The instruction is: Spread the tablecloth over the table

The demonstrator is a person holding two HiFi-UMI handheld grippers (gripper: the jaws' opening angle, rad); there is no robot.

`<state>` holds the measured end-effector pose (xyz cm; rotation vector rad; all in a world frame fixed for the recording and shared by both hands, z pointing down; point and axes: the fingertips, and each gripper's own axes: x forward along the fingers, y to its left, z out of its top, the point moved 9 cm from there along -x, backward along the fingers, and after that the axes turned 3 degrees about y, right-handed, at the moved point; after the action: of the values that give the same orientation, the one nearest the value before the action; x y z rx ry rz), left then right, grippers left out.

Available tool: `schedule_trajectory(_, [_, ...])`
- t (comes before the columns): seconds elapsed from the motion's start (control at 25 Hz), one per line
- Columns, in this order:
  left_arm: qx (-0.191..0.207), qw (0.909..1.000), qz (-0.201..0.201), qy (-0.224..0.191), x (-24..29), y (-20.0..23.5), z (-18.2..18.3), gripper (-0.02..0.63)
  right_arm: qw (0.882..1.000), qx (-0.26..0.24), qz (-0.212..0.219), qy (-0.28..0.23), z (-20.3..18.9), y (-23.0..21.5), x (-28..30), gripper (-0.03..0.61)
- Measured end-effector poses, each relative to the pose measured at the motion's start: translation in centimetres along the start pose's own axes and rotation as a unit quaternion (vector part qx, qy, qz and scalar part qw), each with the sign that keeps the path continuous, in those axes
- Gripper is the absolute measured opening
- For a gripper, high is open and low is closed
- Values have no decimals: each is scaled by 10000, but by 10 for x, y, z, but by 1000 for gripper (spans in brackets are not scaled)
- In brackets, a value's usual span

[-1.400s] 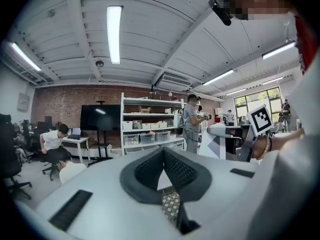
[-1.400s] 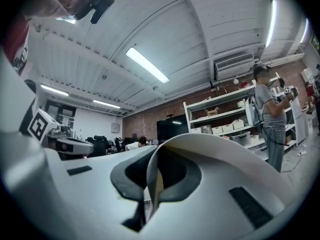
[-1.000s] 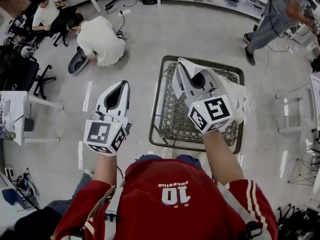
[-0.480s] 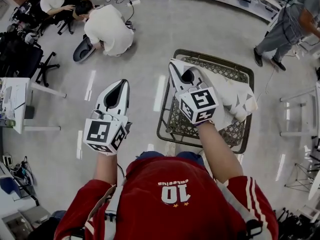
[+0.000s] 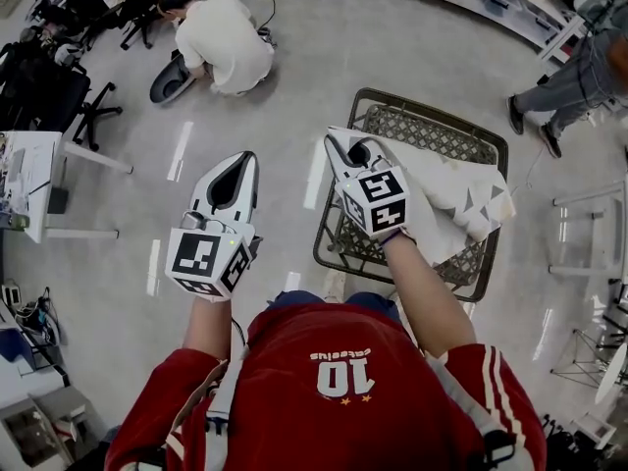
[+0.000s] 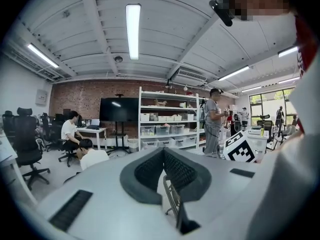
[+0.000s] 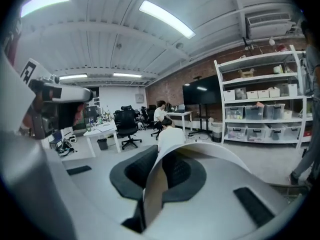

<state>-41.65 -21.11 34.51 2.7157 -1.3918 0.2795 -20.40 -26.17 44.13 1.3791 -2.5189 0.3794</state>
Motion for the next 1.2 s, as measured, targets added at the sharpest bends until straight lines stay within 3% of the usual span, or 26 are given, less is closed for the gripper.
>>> schedule_trajectory(0.28, [-83,9994,287,164,-21,5,-16,6,9986,225,95,476,-42,1,34,46])
schedule_trajectory(0.56, [-186,9983,445,321,-38,15,-29,6,9983,361,-1,454,-60,2,31,49])
schedule_trajectory(0.88, [-156,9995,91,274,-21,-9,-27,6,9970,484,-409,439,-79,-31,-19,95])
schedule_trajectory(1.2, [-74,9987,-477,176,16,-50,-16,7,9922,530,-1098,240,-81,-77,-98,110])
